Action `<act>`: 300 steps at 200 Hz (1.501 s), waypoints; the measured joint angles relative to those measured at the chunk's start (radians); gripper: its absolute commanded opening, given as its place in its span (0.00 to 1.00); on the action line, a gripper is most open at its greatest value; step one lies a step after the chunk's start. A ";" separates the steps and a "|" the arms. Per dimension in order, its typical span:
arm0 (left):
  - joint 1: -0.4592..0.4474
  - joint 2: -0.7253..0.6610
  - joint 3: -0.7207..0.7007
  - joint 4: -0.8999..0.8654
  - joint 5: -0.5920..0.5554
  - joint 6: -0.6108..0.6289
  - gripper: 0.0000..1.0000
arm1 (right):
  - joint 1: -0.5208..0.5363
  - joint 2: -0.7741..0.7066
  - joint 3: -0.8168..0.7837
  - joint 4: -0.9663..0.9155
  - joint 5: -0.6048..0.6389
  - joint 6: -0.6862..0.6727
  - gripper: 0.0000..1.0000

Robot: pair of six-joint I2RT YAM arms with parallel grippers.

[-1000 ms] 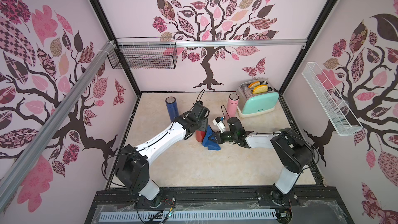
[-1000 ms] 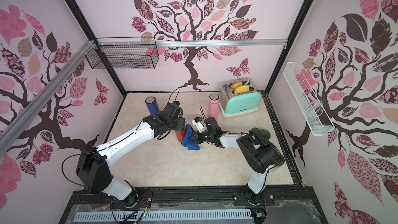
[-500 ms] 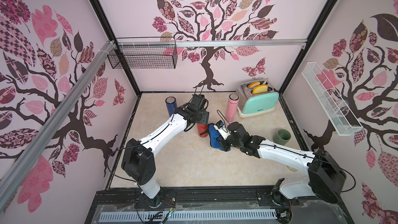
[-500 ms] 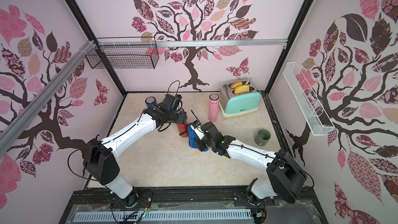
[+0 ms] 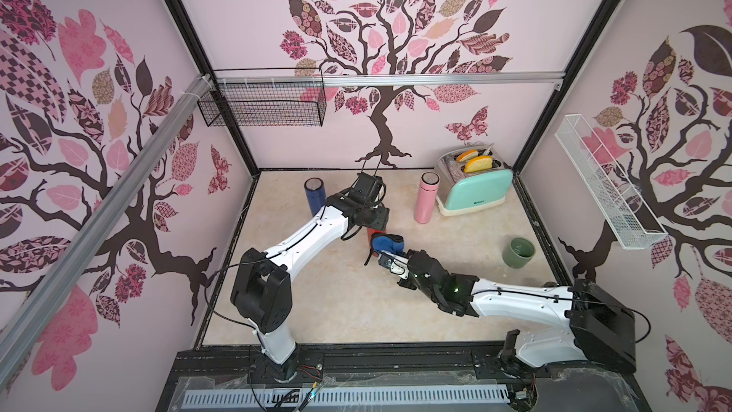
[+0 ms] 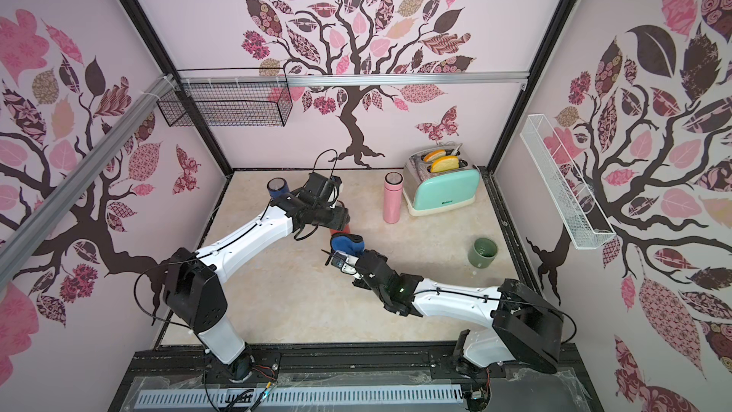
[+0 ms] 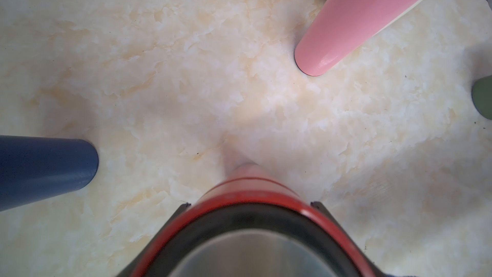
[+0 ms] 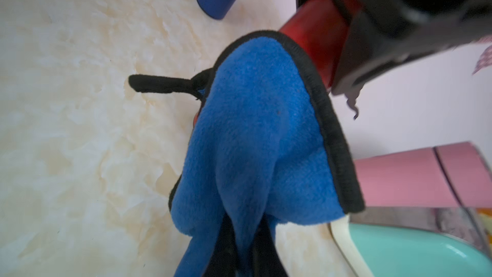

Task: Wipe the surface of the thermos
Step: Wipe the dirt from the surface of the thermos.

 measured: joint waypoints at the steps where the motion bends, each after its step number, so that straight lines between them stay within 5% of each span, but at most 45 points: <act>1: 0.000 0.000 0.000 0.000 0.000 0.000 0.00 | 0.001 0.002 0.001 0.003 0.002 -0.004 0.00; 56: -0.018 0.000 0.000 -0.005 -0.017 0.021 0.00 | 0.017 0.167 0.084 0.203 0.133 -0.291 0.00; 96: -0.040 0.000 0.000 -0.012 -0.042 0.030 0.00 | 0.016 0.225 0.119 0.279 0.177 -0.380 0.00; 154: -0.048 0.000 0.000 -0.016 -0.054 0.033 0.00 | 0.016 0.251 0.116 0.308 0.173 -0.344 0.00; 231: -0.057 0.000 0.004 -0.035 -0.067 0.048 0.00 | 0.016 0.478 0.078 0.337 0.123 -0.175 0.00; 300: -0.061 0.003 0.011 -0.057 -0.083 0.056 0.00 | 0.019 0.348 0.138 0.341 0.220 -0.287 0.00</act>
